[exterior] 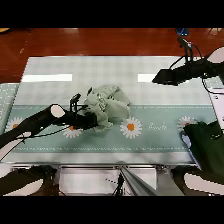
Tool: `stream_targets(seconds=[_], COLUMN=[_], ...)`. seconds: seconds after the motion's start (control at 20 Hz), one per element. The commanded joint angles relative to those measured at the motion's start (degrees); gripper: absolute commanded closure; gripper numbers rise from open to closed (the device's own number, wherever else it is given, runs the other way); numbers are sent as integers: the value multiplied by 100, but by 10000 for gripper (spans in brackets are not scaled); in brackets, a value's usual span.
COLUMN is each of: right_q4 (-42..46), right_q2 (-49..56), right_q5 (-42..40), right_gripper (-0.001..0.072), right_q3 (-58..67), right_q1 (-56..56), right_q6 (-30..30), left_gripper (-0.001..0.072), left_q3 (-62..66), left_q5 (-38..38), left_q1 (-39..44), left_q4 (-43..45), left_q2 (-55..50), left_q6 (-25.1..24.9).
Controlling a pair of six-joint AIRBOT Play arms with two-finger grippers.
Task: Fold the shirts.
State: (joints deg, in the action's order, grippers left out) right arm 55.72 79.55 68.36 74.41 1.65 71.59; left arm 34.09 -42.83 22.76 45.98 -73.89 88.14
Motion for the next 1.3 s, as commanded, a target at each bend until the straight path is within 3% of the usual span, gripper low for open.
stream_targets(seconds=[0.0, 0.25, 0.55, 0.95, 1.15, 1.25], right_q4=[-455, -2052, -1884, -1803, -1362, -1285], right_q2=[229, 1126, 1963, 2321, 2321, 2319], right_q5=[149, 94, -136, -1075, -1530, -1526], right_gripper=[164, 156, 158, 175, 341, 555], right_q3=[-138, -367, -367, -372, -372, -369], right_q1=[2, -26, -785, -1303, -1722, -1829], right_q6=[-63, -323, -310, 289, 750, 859], left_gripper=[673, 673, 673, 673, 674, 673], left_q3=[-13, -13, -13, -13, -13, -11], left_q5=[-273, -586, -632, -780, -778, -778], left_q1=[0, 0, 0, 0, 0, 0], left_q4=[55, 74, 74, 70, 68, 66], left_q2=[114, 605, 752, 754, 754, 761], left_q6=[-162, -205, -227, -269, -319, -354])
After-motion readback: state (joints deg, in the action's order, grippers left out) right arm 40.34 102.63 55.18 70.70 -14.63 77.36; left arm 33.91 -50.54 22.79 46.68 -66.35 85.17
